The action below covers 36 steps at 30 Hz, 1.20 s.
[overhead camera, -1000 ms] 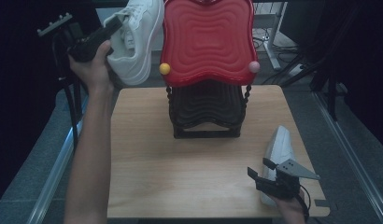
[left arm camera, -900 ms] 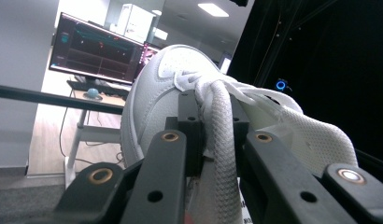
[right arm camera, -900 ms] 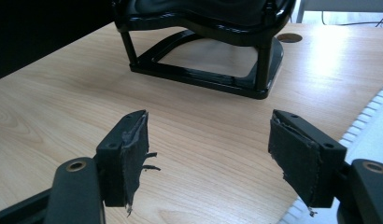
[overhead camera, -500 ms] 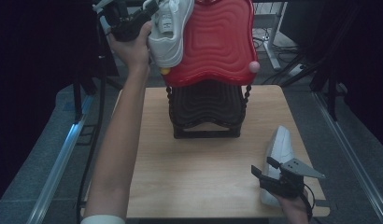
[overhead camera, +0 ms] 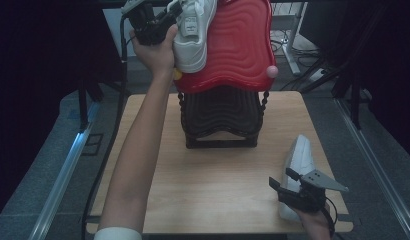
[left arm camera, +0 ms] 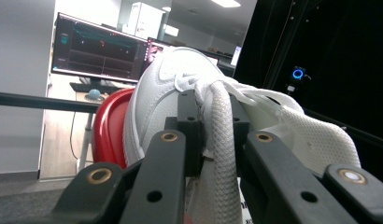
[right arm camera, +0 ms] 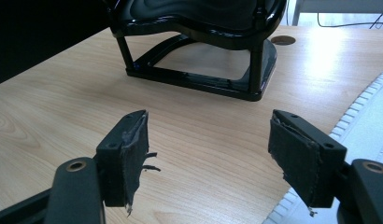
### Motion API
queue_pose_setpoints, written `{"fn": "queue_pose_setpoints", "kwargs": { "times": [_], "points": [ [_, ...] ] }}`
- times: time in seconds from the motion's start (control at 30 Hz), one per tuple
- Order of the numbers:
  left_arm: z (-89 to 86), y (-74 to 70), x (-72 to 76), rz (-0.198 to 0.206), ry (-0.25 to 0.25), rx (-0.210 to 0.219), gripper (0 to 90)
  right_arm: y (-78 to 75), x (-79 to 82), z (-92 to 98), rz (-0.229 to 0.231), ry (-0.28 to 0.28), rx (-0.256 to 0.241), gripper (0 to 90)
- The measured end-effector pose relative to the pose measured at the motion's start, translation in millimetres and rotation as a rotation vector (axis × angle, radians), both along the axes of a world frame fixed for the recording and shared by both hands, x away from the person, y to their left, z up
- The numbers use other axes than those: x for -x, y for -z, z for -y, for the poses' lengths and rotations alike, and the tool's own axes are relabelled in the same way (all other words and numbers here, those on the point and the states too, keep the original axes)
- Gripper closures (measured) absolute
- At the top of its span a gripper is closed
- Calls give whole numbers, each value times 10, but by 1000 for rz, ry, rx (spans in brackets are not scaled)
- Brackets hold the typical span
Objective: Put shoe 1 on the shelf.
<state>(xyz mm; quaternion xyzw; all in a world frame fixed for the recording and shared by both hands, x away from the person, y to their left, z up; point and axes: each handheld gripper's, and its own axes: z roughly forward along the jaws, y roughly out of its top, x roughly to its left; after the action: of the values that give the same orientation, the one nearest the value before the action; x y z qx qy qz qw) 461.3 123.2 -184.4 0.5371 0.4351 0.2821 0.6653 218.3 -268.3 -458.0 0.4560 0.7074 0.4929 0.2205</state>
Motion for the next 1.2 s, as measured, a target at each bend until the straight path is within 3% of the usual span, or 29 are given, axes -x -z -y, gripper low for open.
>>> {"fn": "queue_pose_setpoints", "kwargs": {
  "times": [0.2, 0.23, 0.33, 0.43, 0.5, 0.6, 0.77, 1.07, 1.2],
  "points": [
    [98, 69, -10, 1, -23, -29, 810, -24, 15, 12, 8, 2, -4, 287],
    [132, 90, 13, 15, -35, -61, 794, -21, 13, 23, 8, 2, -5, 287],
    [182, 127, 44, 22, -32, -98, 747, -14, 9, 39, 3, 4, -5, 286],
    [198, 142, 70, 30, -29, -109, 696, -20, 12, 49, 7, 7, -7, 287],
    [186, 144, 95, 15, -26, -120, 652, -23, 13, 49, 9, 9, -8, 286],
    [78, 123, 126, 3, 7, -94, 568, -32, 20, 43, 12, 8, -9, 286],
    [-57, 94, 169, -26, 68, -88, 491, -32, 18, 24, 10, 1, -3, 287],
    [-370, 83, 434, -30, 167, -99, 479, -4, 8, 25, -1, 1, 6, 286],
    [-487, 187, 624, -41, 213, -126, 480, -26, 24, 25, 7, 6, 11, 286]
  ]
}}
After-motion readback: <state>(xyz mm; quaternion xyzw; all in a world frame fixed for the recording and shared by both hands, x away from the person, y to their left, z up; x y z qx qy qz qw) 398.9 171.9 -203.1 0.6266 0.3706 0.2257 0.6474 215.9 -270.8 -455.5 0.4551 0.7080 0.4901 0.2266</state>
